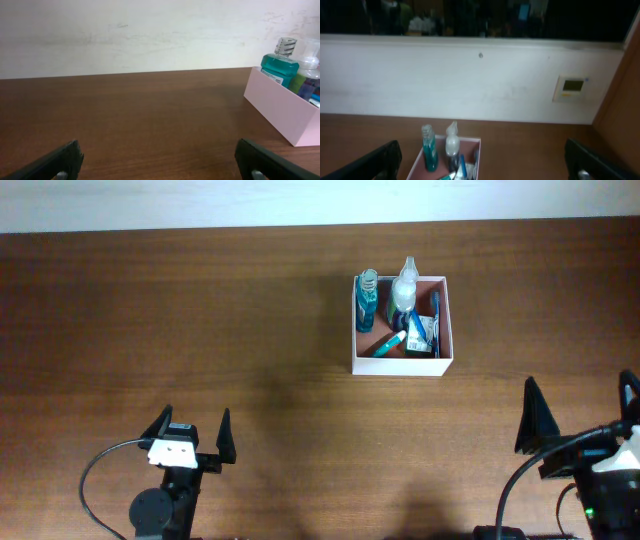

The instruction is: Pack container

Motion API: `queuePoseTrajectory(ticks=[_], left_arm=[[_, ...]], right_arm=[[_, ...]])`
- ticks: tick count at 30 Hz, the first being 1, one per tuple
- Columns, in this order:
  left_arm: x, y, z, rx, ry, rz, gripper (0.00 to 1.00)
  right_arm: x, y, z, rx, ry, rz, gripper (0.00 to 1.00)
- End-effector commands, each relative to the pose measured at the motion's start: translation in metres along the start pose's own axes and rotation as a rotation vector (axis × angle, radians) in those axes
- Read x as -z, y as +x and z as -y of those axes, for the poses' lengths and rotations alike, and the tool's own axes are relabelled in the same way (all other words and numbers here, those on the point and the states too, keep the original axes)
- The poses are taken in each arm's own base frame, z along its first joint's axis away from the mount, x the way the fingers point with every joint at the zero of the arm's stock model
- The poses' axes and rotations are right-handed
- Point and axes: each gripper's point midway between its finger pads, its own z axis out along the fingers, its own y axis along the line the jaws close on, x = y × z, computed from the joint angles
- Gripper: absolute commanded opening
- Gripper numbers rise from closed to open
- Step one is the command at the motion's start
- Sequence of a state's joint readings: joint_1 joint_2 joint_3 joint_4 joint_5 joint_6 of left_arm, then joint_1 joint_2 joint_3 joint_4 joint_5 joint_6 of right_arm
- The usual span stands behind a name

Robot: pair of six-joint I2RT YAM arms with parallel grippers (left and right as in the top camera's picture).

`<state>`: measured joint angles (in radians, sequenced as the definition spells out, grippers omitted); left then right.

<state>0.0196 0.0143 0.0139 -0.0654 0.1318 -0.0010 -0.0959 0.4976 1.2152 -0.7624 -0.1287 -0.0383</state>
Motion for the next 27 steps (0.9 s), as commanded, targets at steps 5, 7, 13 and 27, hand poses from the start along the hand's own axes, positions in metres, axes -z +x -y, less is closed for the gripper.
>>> queuePoseTrajectory(ticks=[5, 7, 13, 27], left_arm=[[0.0, 0.001, 0.003, 0.009, 0.014, 0.001, 0.99], [0.0, 0.001, 0.003, 0.009, 0.014, 0.001, 0.99], [0.0, 0.001, 0.003, 0.009, 0.014, 0.001, 0.99], [0.0, 0.001, 0.003, 0.009, 0.014, 0.002, 0.99]], right_arm=[[0.003, 0.02, -0.007, 0.032, -0.028, 0.113, 0.99], [-0.001, 0.03, -0.007, 0.035, -0.027, 0.139, 0.99], [-0.015, 0.056, -0.01, 0.047, -0.044, 0.235, 0.99], [-0.041, 0.129, -0.026, 0.034, -0.123, 0.2, 0.99]])
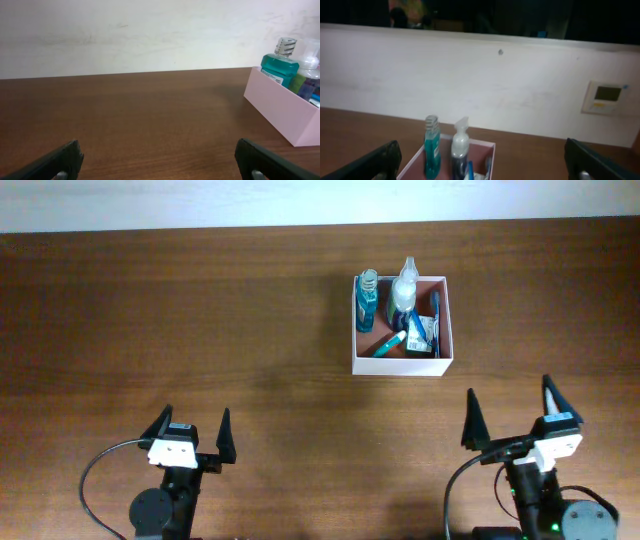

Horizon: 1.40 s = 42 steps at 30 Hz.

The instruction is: Pack container

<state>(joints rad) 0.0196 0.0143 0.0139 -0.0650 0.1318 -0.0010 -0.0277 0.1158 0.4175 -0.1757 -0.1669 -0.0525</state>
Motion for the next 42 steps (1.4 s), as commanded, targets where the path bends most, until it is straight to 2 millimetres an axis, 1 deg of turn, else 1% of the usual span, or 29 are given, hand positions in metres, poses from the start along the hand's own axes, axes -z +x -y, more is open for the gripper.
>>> queuePoseTrajectory(ticks=[1, 7, 13, 18, 22, 26, 27, 30, 35, 39, 42], left_arm=[[0.0, 0.001, 0.003, 0.009, 0.014, 0.001, 1.0], [0.0, 0.001, 0.003, 0.009, 0.014, 0.001, 0.99], [0.0, 0.001, 0.003, 0.009, 0.014, 0.001, 0.99], [0.0, 0.001, 0.003, 0.009, 0.014, 0.001, 0.99], [0.0, 0.001, 0.003, 0.009, 0.014, 0.001, 0.99], [0.0, 0.001, 0.003, 0.009, 0.014, 0.001, 0.99], [0.0, 0.001, 0.003, 0.009, 0.014, 0.001, 0.99], [0.0, 0.001, 0.003, 0.009, 0.014, 0.001, 0.99], [0.0, 0.001, 0.003, 0.009, 0.014, 0.001, 0.99], [0.0, 0.001, 0.003, 0.009, 0.014, 0.001, 0.99], [0.0, 0.001, 0.003, 0.009, 0.014, 0.001, 0.99]], right_arm=[[0.003, 0.003, -0.006, -0.003, -0.022, 0.028, 0.99], [0.007, 0.012, -0.007, 0.001, -0.022, 0.056, 0.98], [0.005, 0.018, -0.007, 0.0, -0.022, 0.051, 0.99], [-0.002, 0.038, -0.007, -0.002, -0.022, 0.039, 0.99], [-0.005, 0.044, -0.007, 0.002, -0.021, 0.064, 0.99], [-0.007, 0.053, -0.007, -0.001, -0.022, 0.049, 0.99], [-0.008, 0.06, -0.007, -0.003, -0.023, 0.039, 0.99], [-0.01, 0.071, -0.008, -0.005, -0.027, 0.028, 0.99], [-0.012, 0.077, -0.008, -0.007, -0.027, 0.03, 0.99], [-0.013, 0.087, -0.009, -0.009, -0.027, 0.015, 0.99], [-0.013, 0.091, -0.009, -0.01, -0.028, 0.008, 0.99]])
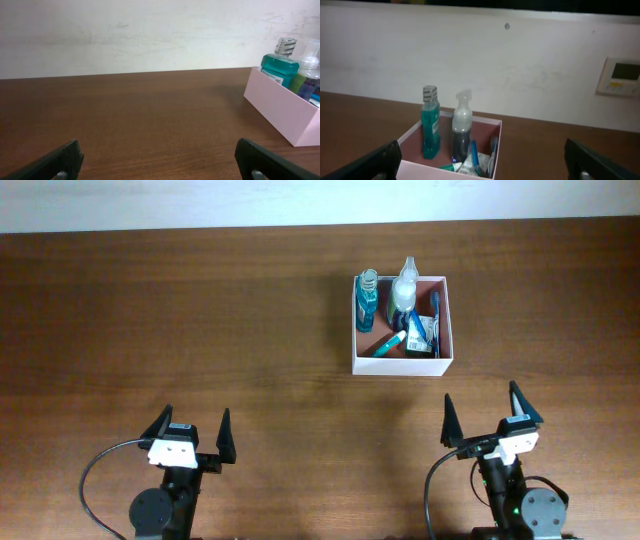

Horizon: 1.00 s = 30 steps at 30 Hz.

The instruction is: Pack container

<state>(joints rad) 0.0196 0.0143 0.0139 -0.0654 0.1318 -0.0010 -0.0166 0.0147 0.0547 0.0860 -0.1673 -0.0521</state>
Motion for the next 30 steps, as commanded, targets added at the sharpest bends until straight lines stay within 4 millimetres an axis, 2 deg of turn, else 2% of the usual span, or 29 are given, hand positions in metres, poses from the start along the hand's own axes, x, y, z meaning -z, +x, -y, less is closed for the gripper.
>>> queuePoseTrajectory(ticks=[1, 17, 27, 30], left_arm=[[0.0, 0.001, 0.003, 0.009, 0.014, 0.001, 0.99], [0.0, 0.001, 0.003, 0.009, 0.014, 0.001, 0.99], [0.0, 0.001, 0.003, 0.009, 0.014, 0.001, 0.99], [0.0, 0.001, 0.003, 0.009, 0.014, 0.001, 0.99]], right_arm=[[0.0, 0.002, -0.004, -0.008, -0.016, 0.006, 0.99], [-0.001, 0.011, -0.004, -0.008, -0.016, 0.007, 0.99], [0.003, 0.054, -0.007, -0.038, -0.025, -0.172, 0.99], [0.003, 0.057, -0.007, -0.04, -0.024, -0.184, 0.99]])
